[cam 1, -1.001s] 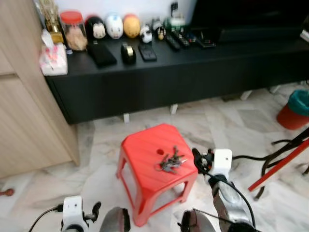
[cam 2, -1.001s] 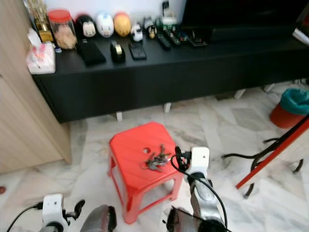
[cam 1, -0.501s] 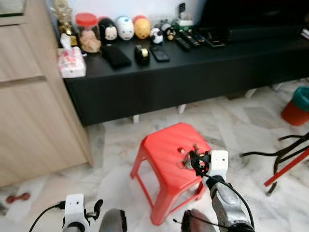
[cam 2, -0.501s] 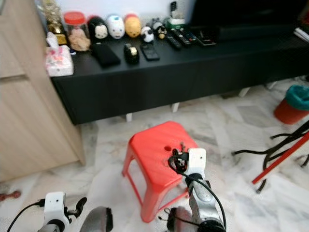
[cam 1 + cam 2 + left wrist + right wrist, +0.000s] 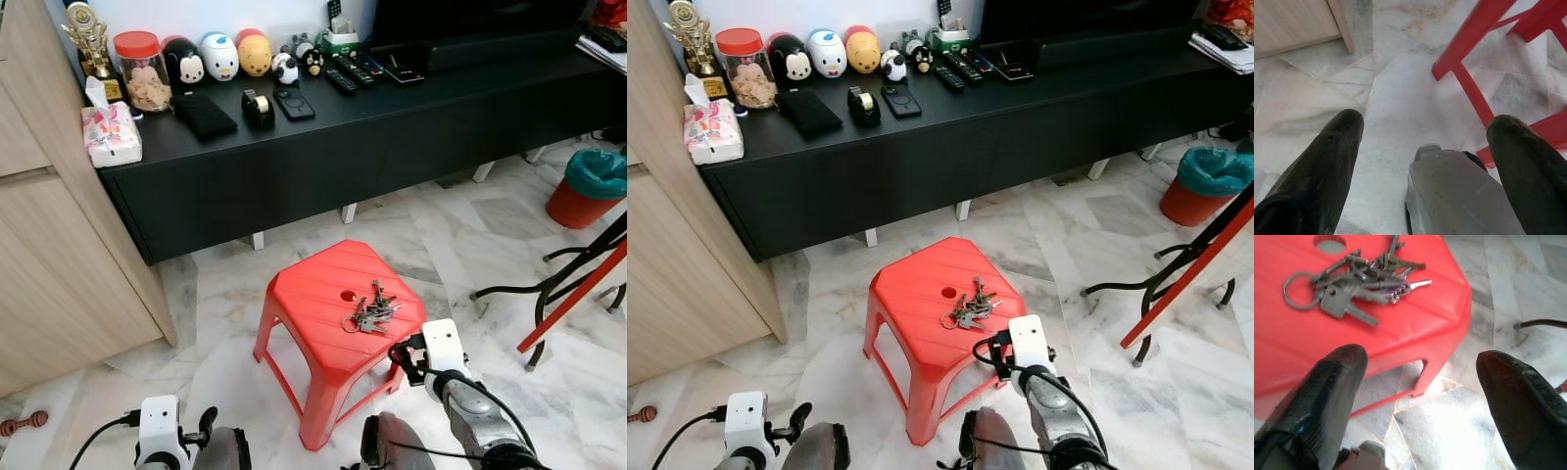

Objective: Hang keys on a hook

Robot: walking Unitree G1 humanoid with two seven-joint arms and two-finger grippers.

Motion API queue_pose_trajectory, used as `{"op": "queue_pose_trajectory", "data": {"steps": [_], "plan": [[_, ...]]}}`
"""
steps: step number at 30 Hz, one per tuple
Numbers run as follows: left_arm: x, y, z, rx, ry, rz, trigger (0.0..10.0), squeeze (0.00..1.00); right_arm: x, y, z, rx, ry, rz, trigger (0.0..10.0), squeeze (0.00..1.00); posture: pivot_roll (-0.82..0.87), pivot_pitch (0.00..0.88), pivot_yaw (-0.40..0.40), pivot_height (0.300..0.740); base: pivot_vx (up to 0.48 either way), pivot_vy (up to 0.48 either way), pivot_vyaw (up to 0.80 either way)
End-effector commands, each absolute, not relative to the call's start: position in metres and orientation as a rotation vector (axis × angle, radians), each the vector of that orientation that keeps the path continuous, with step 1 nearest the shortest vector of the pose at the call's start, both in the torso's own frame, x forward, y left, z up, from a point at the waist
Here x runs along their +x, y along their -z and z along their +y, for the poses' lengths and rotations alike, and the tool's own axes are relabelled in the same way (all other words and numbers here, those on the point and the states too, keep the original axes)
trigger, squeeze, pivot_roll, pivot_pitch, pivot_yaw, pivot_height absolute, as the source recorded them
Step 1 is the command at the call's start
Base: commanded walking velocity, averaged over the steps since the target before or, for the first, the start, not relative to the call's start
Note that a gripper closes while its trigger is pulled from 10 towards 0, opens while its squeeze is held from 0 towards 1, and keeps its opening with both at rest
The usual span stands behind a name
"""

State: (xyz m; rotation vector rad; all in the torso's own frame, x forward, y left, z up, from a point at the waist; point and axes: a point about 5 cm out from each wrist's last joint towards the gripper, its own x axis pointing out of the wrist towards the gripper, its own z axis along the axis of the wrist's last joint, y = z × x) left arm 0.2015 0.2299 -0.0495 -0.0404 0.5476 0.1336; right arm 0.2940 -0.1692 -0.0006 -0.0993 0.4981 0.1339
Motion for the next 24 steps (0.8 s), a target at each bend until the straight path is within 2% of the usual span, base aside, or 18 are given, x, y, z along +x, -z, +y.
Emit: {"op": "queue_pose_trajectory", "data": {"steps": [1, 12, 20, 24], "plan": [[0.1954, 0.0546, 0.2261, -0.039, -0.118, 0.572, 10.0, 0.0, 0.2977, -0.0047, -0.1661, -0.06, -0.149, 0.451, 10.0, 0.0, 0.11, 0.143, -0.086, 0.62, 0.0, 0.0, 0.0], [0.1944, 0.0553, 0.2253, -0.057, -0.107, 0.573, 10.0, 0.0, 0.2966, -0.0126, -0.1585, 0.023, -0.149, 0.321, 10.0, 0.0, 0.1, 0.153, -0.075, 0.62, 0.0, 0.0, 0.0], [0.1943, 0.056, 0.2252, -0.048, -0.104, 0.58, 10.0, 0.0, 0.292, -0.0078, -0.1588, 0.062, -0.102, 0.332, 10.0, 0.0, 0.1, 0.15, -0.071, 0.62, 0.0, 0.0, 0.0], [0.1947, 0.0563, 0.2252, -0.05, -0.101, 0.585, 10.0, 0.0, 0.2935, -0.0089, -0.158, 0.06, -0.099, 0.33, 10.0, 0.0, 0.1, 0.151, -0.07, 0.62, 0.249, 0.0, 0.0]]}}
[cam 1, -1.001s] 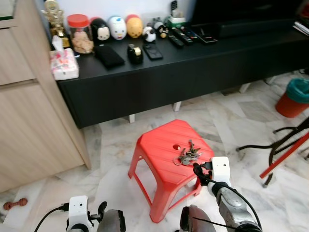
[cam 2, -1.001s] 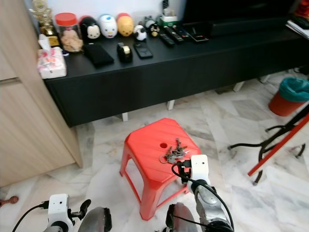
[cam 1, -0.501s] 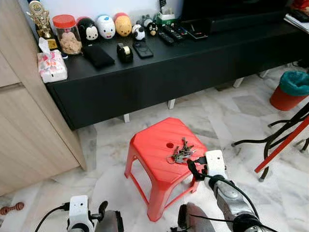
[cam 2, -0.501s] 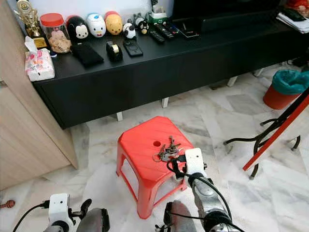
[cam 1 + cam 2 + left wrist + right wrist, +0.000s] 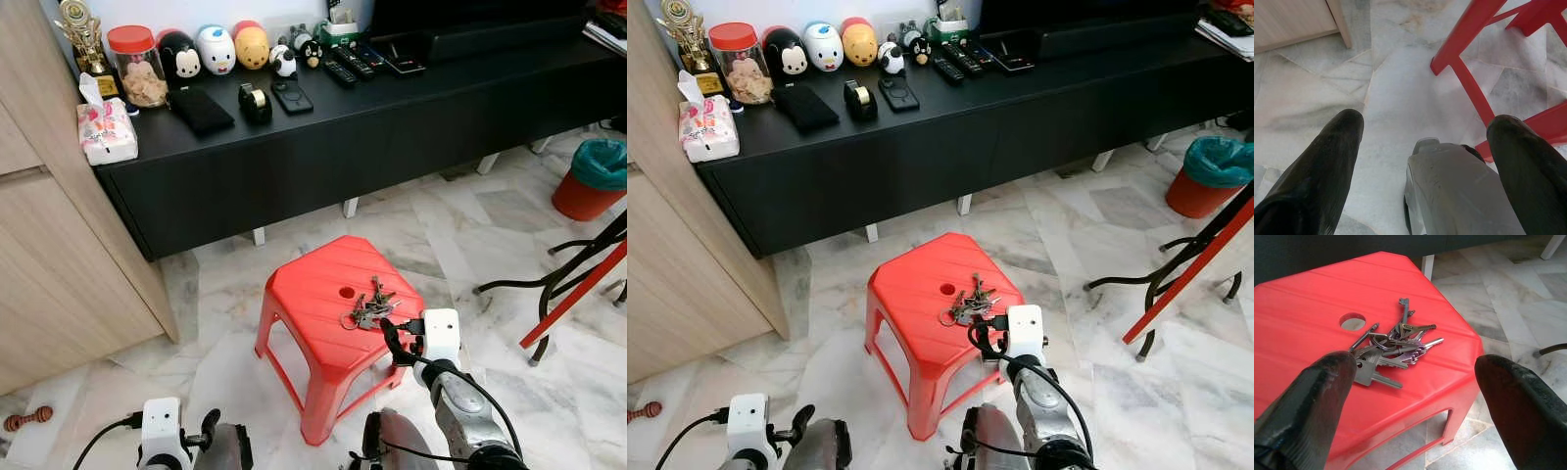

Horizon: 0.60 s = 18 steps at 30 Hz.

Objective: Hang keys on a hook

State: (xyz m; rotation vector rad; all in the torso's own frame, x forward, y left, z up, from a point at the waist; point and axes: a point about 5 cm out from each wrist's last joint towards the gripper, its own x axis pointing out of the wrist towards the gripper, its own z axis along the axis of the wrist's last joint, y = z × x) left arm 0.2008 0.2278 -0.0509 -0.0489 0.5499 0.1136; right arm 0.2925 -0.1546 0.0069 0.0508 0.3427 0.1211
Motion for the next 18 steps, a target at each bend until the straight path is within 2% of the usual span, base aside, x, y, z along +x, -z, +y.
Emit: {"op": "queue_pose_trajectory", "data": {"steps": [1, 18], "plan": [[0.1947, 0.0565, 0.2252, -0.05, -0.101, 0.587, 10.0, 0.0, 0.2938, -0.0092, -0.158, 0.06, -0.099, 0.327, 10.0, 0.0, 0.1, 0.151, -0.07, 0.62, 0.262, 0.0, 0.0], [0.1945, 0.0574, 0.2237, -0.048, -0.089, 0.592, 10.0, 0.0, 0.2915, -0.0065, -0.1565, 0.042, -0.126, 0.344, 10.0, 0.0, 0.1, 0.151, -0.072, 0.62, 0.288, 0.0, 0.0]]}}
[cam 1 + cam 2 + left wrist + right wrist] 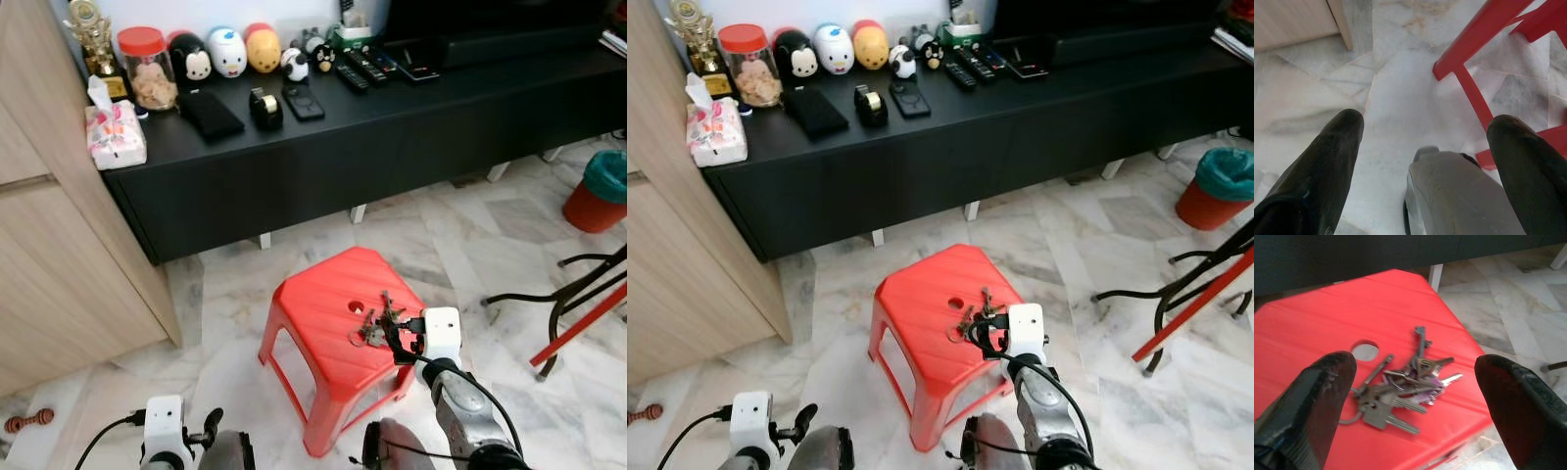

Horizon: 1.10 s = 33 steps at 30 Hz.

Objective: Hang keys on a hook

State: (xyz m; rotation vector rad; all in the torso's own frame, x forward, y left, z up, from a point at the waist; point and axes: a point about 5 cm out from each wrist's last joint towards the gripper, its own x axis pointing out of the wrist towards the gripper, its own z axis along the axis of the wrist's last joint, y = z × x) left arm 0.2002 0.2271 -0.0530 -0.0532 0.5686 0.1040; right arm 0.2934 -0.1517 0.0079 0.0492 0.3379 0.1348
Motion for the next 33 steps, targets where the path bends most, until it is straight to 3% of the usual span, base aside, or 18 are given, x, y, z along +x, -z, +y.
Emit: {"op": "queue_pose_trajectory", "data": {"steps": [1, 15, 21, 33], "plan": [[0.195, 0.057, 0.224, -0.049, -0.088, 0.59, 10.0, 0.0, 0.291, -0.006, -0.156, 0.039, -0.134, 0.344, 10.0, 0.0, 0.1, 0.152, -0.072, 0.62, 0.304, 0.0, 0.0], [0.195, 0.057, 0.222, -0.049, -0.087, 0.577, 10.0, 0.0, 0.289, -0.004, -0.154, 0.023, -0.167, 0.357, 10.0, 0.0, 0.1, 0.156, -0.077, 0.62, 0.21, 0.0, 0.0], [0.193, 0.057, 0.221, -0.033, -0.073, 0.578, 10.0, 0.0, 0.277, 0.007, -0.153, -0.12, -0.346, 0.438, 10.0, 0.0, 0.1, 0.159, -0.079, 0.62, 0.0, 0.0, 0.0], [0.192, 0.059, 0.219, -0.024, -0.057, 0.59, 10.0, 0.0, 0.27, 0.017, -0.162, -0.278, -0.469, 0.579, 10.0, 0.0, 0.1, 0.16, -0.08, 0.62, 0.0, 0.0, 0.0]]}}
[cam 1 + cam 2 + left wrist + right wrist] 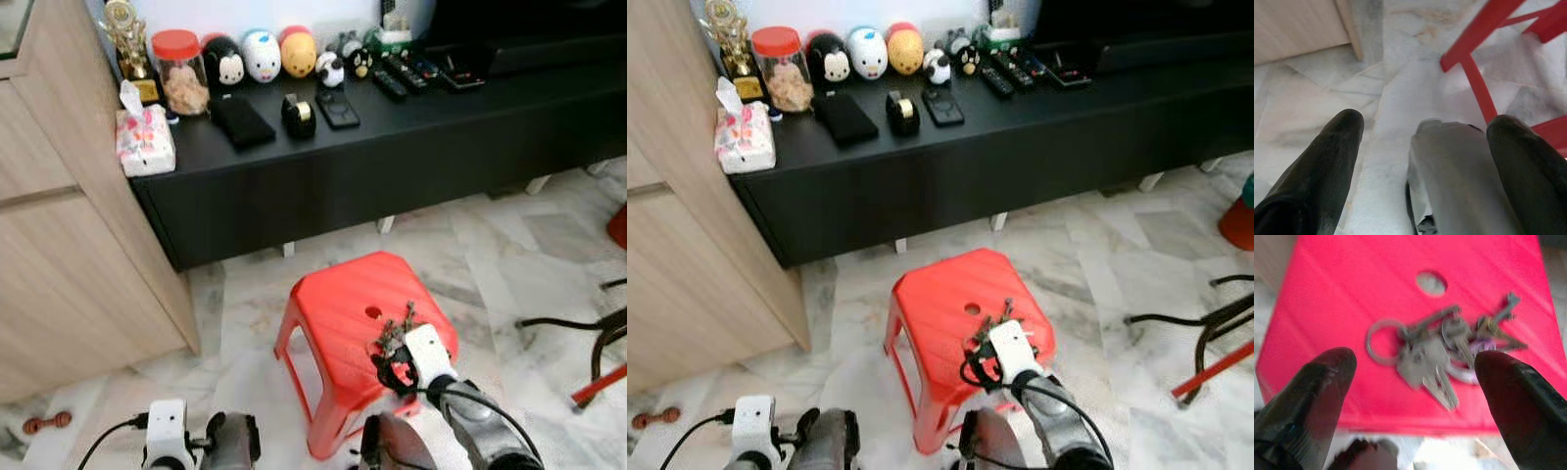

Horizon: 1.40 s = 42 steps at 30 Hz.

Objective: Hang keys on a hook

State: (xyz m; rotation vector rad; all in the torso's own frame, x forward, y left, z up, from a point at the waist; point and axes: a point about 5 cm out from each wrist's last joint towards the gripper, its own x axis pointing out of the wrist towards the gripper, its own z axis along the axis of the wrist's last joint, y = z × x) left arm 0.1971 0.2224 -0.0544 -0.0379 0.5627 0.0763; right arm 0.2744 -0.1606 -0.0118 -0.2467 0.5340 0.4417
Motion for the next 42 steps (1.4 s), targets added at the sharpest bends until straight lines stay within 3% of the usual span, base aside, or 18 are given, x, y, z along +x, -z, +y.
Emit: {"op": "queue_pose_trajectory", "data": {"steps": [1, 13, 24, 35, 42], "plan": [[0.192, 0.059, 0.219, -0.024, -0.057, 0.59, 10.0, 0.0, 0.27, 0.017, -0.162, -0.278, -0.469, 0.579, 10.0, 0.0, 0.1, 0.16, -0.08, 0.62, 0.0, 0.0, 0.0], [0.186, 0.063, 0.22, -0.017, -0.062, 0.621, 10.0, 0.0, 0.283, 0.013, -0.167, -0.265, -0.358, 0.62, 10.0, 0.0, 0.11, 0.156, -0.081, 0.62, 0.0, 0.0, 0.0], [0.177, 0.066, 0.219, 0.009, -0.044, 0.629, 10.0, 0.0, 0.298, 0.0, -0.145, -0.078, -0.351, 0.541, 10.0, 0.0, 0.13, 0.187, -0.081, 0.62, 0.0, 0.0, 0.0], [0.163, 0.068, 0.219, 0.019, -0.033, 0.615, 10.0, 0.0, 0.284, 0.013, -0.14, -0.094, -0.396, 0.599, 10.0, 0.0, 0.13, 0.25, -0.079, 0.62, 0.0, 0.0, 0.0], [0.161, 0.066, 0.215, 0.027, -0.01, 0.575, 10.0, 0.0, 0.291, 0.007, -0.142, -0.096, -0.361, 0.558, 10.0, 0.0, 0.13, 0.285, -0.079, 0.62, 0.0, 0.0, 0.0]]}}
